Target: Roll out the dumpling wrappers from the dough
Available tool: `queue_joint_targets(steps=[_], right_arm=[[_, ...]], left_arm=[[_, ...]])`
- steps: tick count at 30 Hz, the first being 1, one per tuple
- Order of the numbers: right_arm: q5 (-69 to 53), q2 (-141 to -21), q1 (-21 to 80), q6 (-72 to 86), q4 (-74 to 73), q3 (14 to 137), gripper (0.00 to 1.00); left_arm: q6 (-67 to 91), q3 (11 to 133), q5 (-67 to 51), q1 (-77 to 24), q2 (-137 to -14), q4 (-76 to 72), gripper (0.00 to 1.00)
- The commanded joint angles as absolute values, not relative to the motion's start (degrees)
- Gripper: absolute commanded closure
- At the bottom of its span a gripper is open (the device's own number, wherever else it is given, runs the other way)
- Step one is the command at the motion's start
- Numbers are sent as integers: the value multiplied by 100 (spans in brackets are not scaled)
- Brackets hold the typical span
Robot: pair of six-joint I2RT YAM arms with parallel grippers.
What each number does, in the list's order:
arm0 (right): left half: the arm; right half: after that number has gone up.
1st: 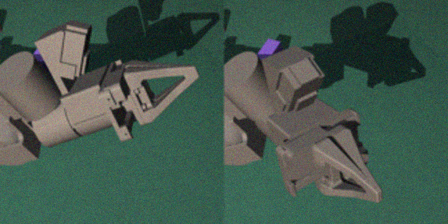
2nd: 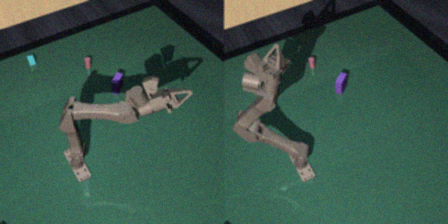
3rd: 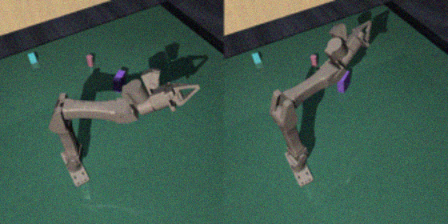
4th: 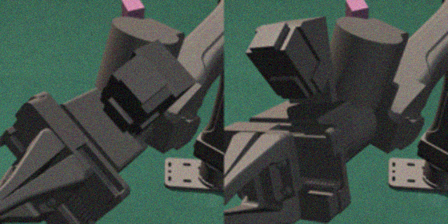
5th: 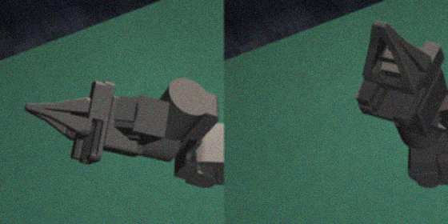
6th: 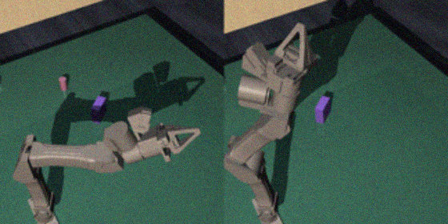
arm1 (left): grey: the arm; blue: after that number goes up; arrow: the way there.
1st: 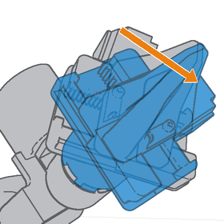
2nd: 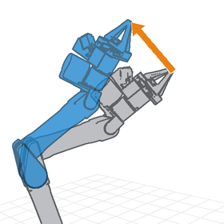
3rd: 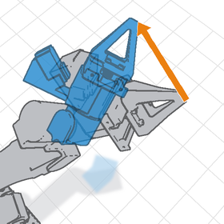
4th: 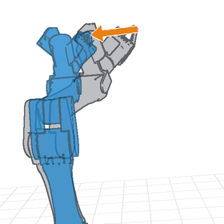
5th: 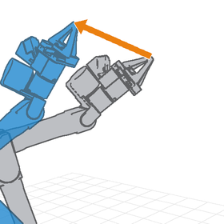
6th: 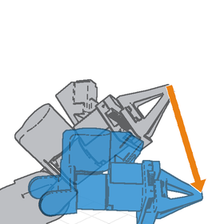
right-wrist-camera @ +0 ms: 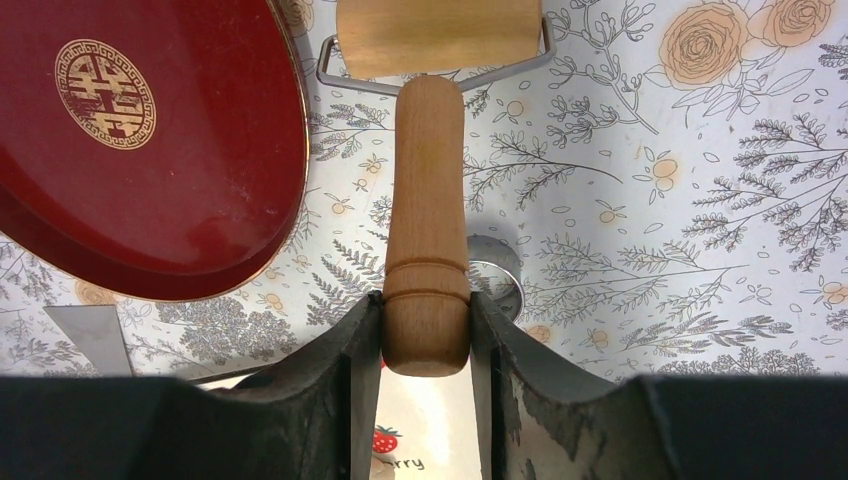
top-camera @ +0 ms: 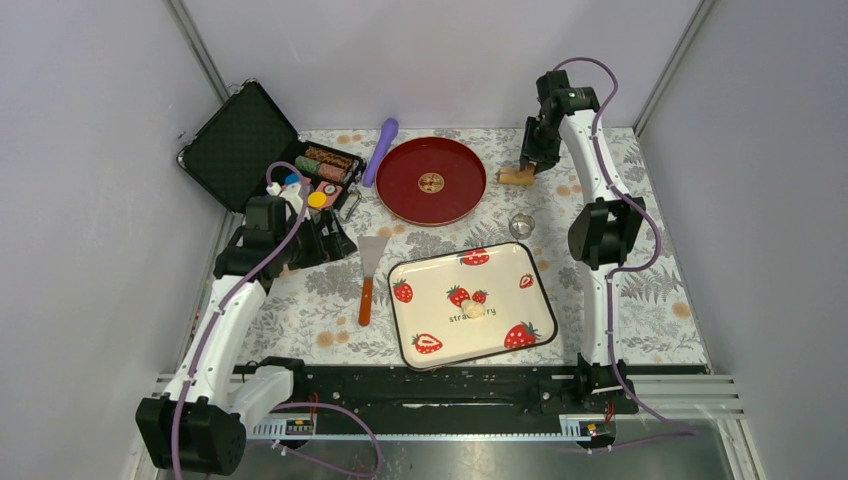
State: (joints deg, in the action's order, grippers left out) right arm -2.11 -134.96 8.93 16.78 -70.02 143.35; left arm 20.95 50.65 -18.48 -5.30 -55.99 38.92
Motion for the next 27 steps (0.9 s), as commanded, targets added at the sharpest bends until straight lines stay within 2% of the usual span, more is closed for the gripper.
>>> queue_joint_targets(steps=[1, 13, 27], right_arm=[[-203, -13100, 900, 1753, -7116, 14881, 100], [-172, -12788, 911, 1773, -7009, 15152, 100], [-608, -12411, 1211, 1921, -7085, 15146, 100]], left_arm=[[2027, 5401, -2052, -548, -5591, 3634, 1], [2090, 5552, -2475, -553, -5744, 3094, 1], [2421, 5421, -2966, -918, -6163, 1212, 1]])
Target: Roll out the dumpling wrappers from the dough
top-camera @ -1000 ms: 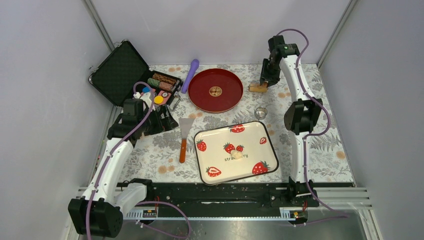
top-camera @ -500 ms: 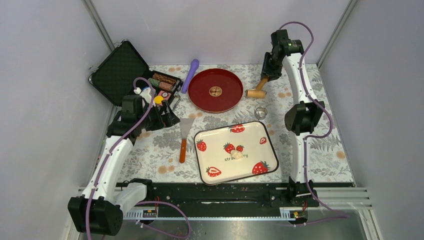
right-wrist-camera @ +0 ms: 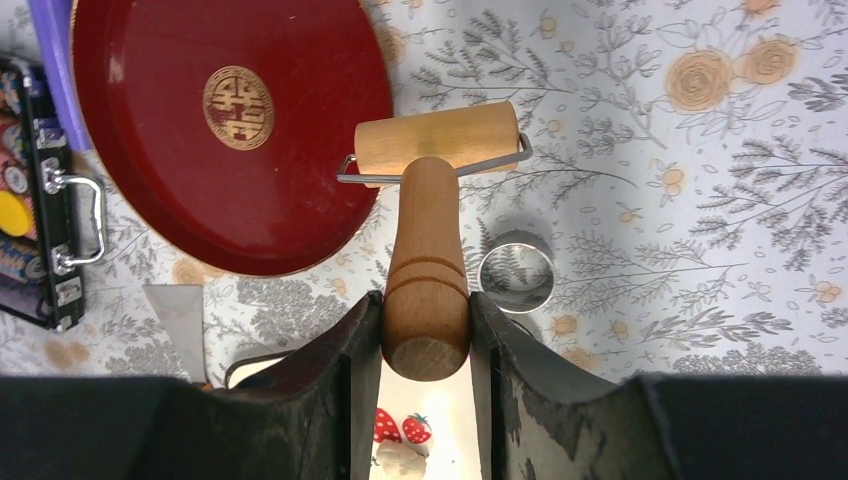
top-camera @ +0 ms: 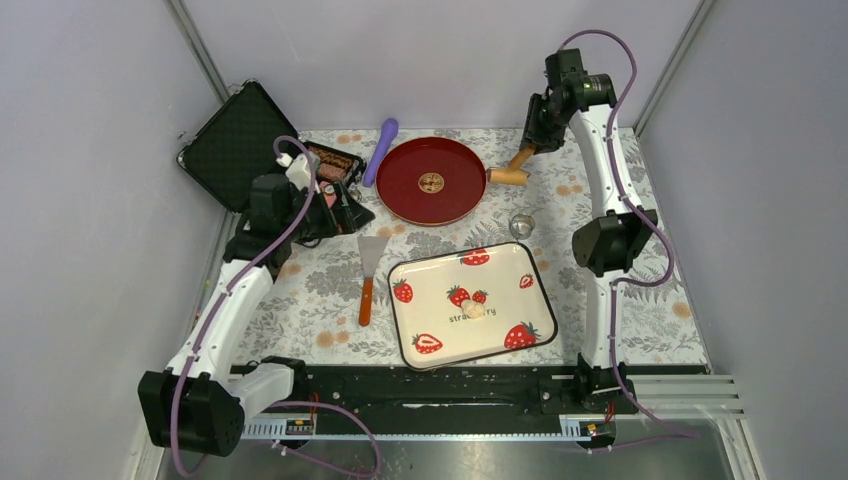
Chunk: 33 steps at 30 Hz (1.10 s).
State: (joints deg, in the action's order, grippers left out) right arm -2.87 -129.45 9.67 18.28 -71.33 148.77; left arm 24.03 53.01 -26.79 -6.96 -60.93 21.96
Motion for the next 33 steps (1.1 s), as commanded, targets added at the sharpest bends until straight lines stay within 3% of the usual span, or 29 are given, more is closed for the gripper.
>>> queue_joint_targets(steps=[1, 14, 24, 33], right_arm=[[-641, -12367, 1264, 1936, -7110, 15137, 100], [-1511, -12495, 2470, 2445, -7028, 15143, 100], [-2202, -12385, 3067, 2454, -7013, 14870, 100], [-2556, -12076, 3338, 2428, -7101, 14473, 100]], left_arm=[[2371, 5396, -2939, -1000, -6176, 1085, 1], [1642, 4204, -3130, -1213, -5726, -1766, 2], [-102, 4258, -3931, -1213, -5947, -1377, 1], [-800, 4281, -5107, -1213, -6519, -1816, 16]])
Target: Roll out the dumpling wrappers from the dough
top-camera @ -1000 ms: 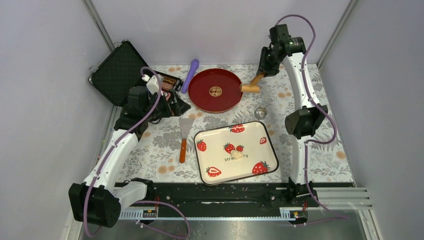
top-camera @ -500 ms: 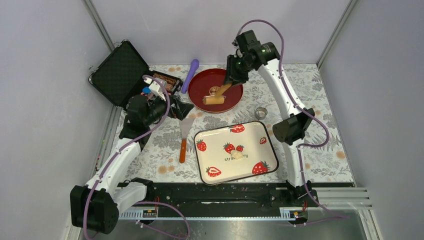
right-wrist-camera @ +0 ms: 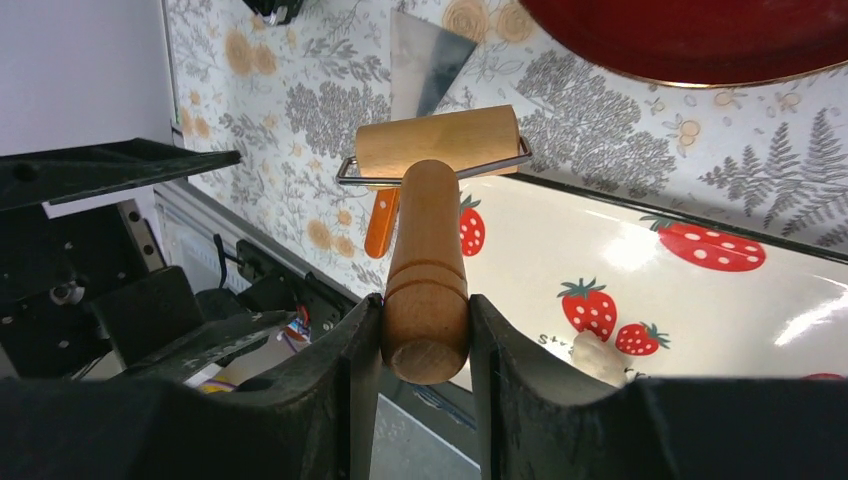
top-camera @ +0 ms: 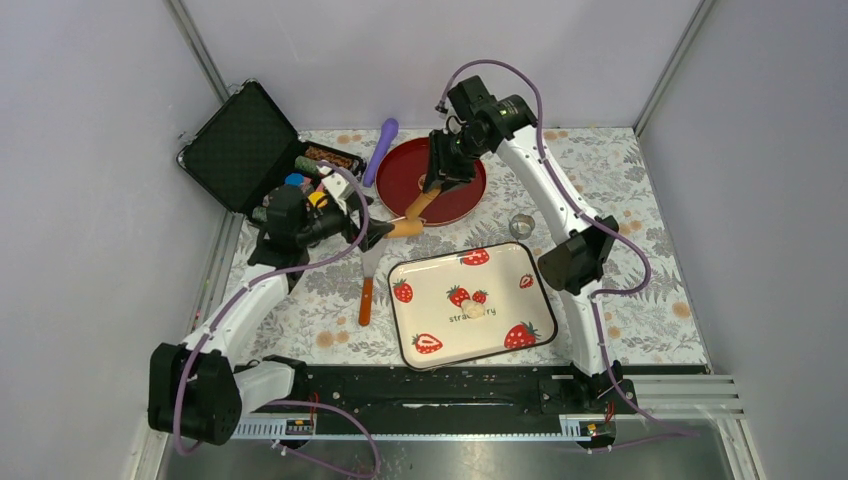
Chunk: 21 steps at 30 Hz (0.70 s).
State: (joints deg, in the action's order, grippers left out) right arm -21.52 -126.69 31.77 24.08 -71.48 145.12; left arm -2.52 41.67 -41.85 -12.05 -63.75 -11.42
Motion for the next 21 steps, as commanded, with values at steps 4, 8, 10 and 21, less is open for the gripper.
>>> queue_joint_targets(steps=[4, 8, 10, 21], right_arm=[[-2575, -12016, 3418, 2460, -7095, 14411, 100], [-2612, -12028, 3479, 2505, -7093, 14393, 100], [-2629, -12032, 3496, 2541, -7056, 14396, 100], [-2814, -12117, 3528, 2683, -7000, 14463, 100]], left_arm=[[-803, 4373, -5353, -1221, -6803, -1969, 19], [-761, 4589, -5488, -1318, -7117, -1913, 23], [-733, 4680, -5517, -1355, -7277, -1874, 25], [-631, 4693, -5371, -1581, -7845, -2405, 33]])
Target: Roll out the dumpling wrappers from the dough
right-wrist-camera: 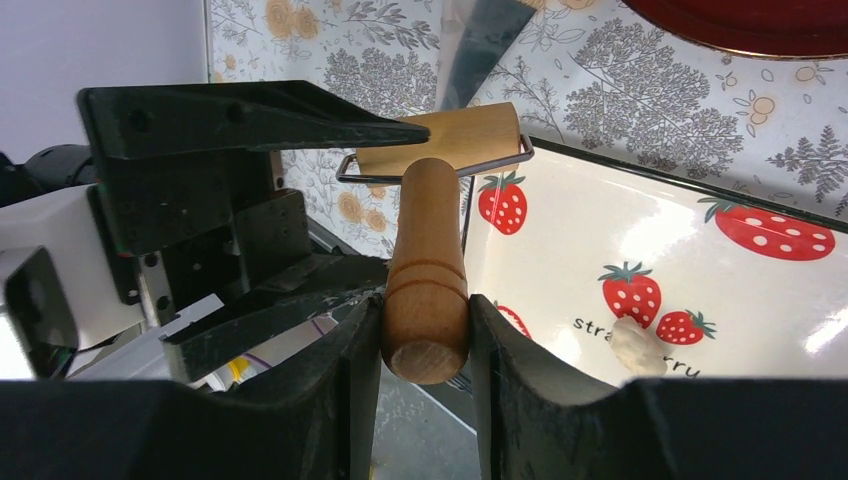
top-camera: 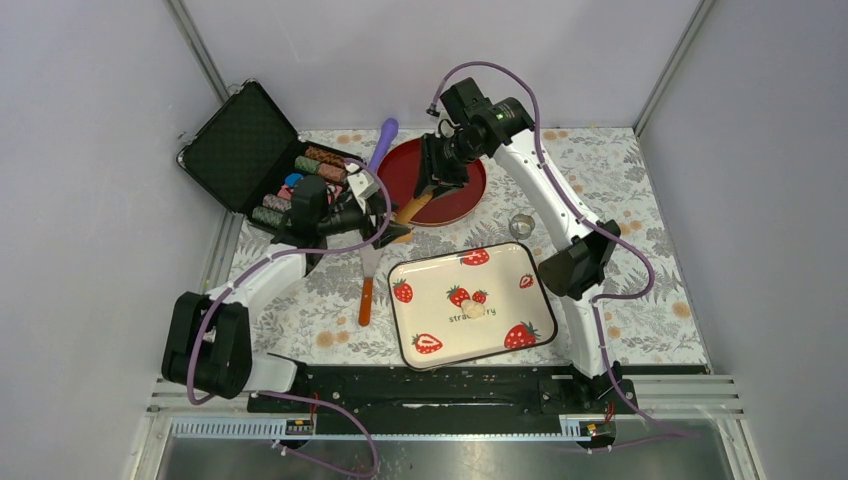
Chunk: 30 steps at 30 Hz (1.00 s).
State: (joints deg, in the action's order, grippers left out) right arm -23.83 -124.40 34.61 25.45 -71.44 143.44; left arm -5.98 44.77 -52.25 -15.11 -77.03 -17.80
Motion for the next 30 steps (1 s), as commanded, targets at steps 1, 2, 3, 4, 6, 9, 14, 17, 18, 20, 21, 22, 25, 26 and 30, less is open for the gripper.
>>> queue_joint_targets(steps=[1, 2, 3, 4, 6, 9, 14, 17, 18, 20, 21, 22, 25, 26, 30], right_arm=[[-2850, -12126, 3530, 2702, -6990, 14474, 100], [-2868, -12135, 3541, 2715, -6985, 14487, 100], [-2884, -12140, 3542, 2730, -6984, 14492, 100], [-2891, -12138, 3540, 2740, -6979, 14501, 100], [-2915, -12147, 3545, 2749, -6983, 14502, 100], [-2929, -12155, 3551, 2751, -6986, 14474, 100], [-2812, -12128, 3551, 2734, -6984, 14401, 100], [-2693, -12112, 3551, 2711, -6984, 14410, 100], [-2661, -12104, 3554, 2701, -6975, 14414, 100], [-2594, -12069, 3556, 2679, -6944, 14427, 100], [-2549, -12042, 3553, 2680, -6941, 14423, 96], [-2503, -12004, 3551, 2675, -6919, 14423, 88], [-2318, -11833, 3552, 2678, -6866, 14425, 49], [-2241, -11755, 3547, 2696, -6844, 14407, 35], [-2047, -11288, 3533, 2874, -6572, 14015, 1]], left_arm=[[-625, 4659, -5355, -1602, -7887, -2542, 34], [-631, 4630, -5299, -1632, -7917, -2648, 35], [-658, 4608, -5163, -1665, -7962, -2711, 36], [-704, 4611, -5096, -1685, -8000, -2723, 37], [-746, 4635, -5043, -1711, -8082, -2725, 41], [-735, 4666, -5052, -1729, -8152, -2724, 47], [-870, 4677, -5230, -1740, -8151, -2711, 89], [-889, 4650, -5310, -1740, -8111, -2753, 100], [-859, 4624, -5312, -1740, -8086, -2811, 100], [-793, 4558, -5187, -1740, -8000, -2884, 100], [-796, 4512, -5057, -1748, -7915, -2879, 100], [-829, 4461, -4886, -1749, -7774, -2845, 100], [-1200, 4310, -4250, -1786, -7337, -2558, 100], [-1363, 4287, -3944, -1811, -7164, -2331, 100], [-2080, 4248, -3142, -1943, -6514, -1622, 100]])
